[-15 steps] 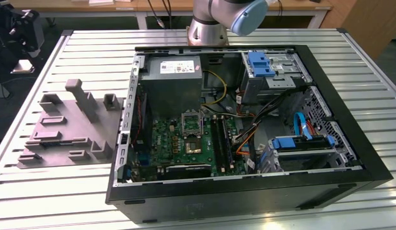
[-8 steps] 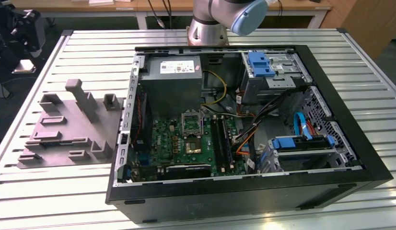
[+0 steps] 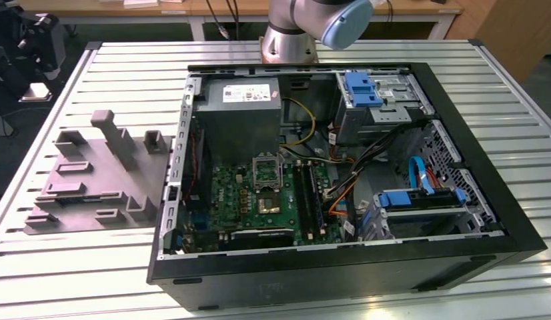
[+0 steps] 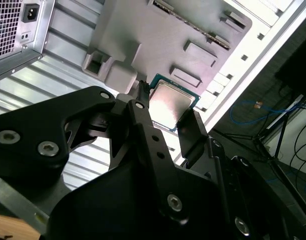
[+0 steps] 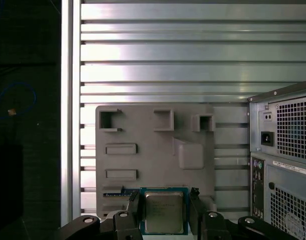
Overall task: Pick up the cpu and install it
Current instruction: 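Pick up the cpu and move it towards the insertion slot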
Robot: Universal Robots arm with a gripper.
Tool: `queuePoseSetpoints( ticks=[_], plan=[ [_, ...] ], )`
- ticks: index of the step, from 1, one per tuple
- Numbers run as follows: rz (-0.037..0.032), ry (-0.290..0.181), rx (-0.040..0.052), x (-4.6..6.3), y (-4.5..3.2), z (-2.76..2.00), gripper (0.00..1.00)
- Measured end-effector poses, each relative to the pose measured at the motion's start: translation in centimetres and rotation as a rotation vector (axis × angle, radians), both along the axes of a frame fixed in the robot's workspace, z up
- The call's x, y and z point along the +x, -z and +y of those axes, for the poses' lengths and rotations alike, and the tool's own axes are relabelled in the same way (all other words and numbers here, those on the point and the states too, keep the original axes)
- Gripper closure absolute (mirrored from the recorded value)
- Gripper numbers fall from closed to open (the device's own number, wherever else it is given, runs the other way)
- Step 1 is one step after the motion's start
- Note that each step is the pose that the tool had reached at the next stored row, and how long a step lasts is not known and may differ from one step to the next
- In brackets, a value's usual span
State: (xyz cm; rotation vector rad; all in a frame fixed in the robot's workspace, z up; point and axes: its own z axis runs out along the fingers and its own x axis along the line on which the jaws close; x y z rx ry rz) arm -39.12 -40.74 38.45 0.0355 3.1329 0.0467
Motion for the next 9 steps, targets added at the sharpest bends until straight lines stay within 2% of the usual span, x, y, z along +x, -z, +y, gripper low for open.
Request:
queuePoseSetpoints(
  ticks=[9],
  plan=[
    [0.0, 0.0, 0.0, 0.23, 0.0, 0.0, 0.53]
  ],
)
